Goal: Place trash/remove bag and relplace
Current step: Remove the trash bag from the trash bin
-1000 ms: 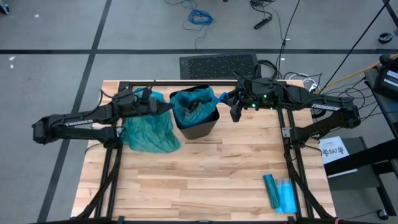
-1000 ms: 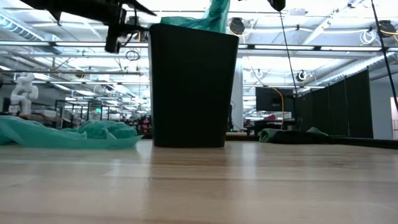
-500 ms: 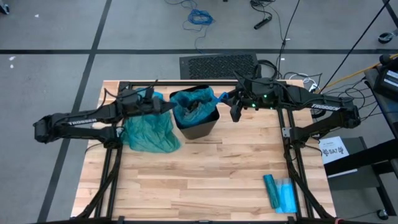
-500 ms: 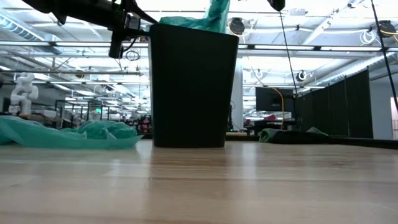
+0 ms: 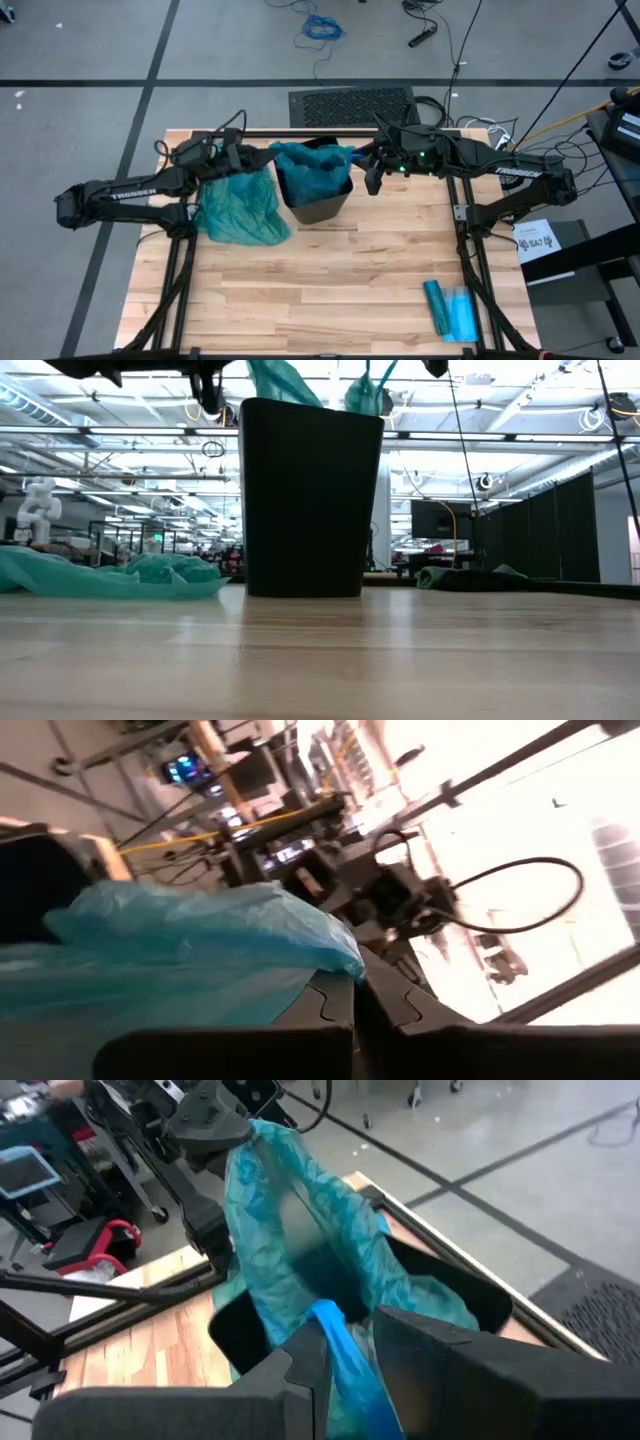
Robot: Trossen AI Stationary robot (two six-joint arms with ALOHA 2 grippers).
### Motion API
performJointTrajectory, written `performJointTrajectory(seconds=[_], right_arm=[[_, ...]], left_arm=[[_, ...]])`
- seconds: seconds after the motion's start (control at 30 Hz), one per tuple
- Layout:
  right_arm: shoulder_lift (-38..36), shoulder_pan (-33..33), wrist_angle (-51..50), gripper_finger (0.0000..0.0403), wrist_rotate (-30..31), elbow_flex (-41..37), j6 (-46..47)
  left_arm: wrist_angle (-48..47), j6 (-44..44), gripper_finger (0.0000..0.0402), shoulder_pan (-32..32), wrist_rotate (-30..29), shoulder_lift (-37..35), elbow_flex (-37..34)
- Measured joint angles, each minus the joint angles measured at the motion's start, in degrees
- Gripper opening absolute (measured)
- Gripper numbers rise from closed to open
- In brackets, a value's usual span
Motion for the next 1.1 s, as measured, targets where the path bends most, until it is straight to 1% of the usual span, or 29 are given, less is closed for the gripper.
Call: performJointTrajectory(seconds=[0.33,0.5,0.8,1.03,1.1], right_arm=[[1.60,0.02,4.06,0.0070,-0.20,0.00,-0.78],[2.04,0.06,4.94,0.0070,-0.27,0.00,-0.78],[1.38,-0.15,6.29,0.0070,-0.49,0.00,-1.62],[-0.51,-0.46,10.03,0.0071,0.02,0.02,-2.52],[-0.48,-0.46,13.33,0.0071,-0.56,0.02,-3.64]], left_arm=[[-0.87,4.34,0.0001,0.00,0.92,0.33,6.86],[-1.79,4.53,0.0000,0.02,0.92,0.33,8.75],[-1.75,4.86,0.0000,0.00,1.55,0.31,9.78],[-1.75,4.88,0.0000,0.00,1.75,0.31,9.81],[-1.73,4.86,0.0000,0.00,1.75,0.31,9.81]])
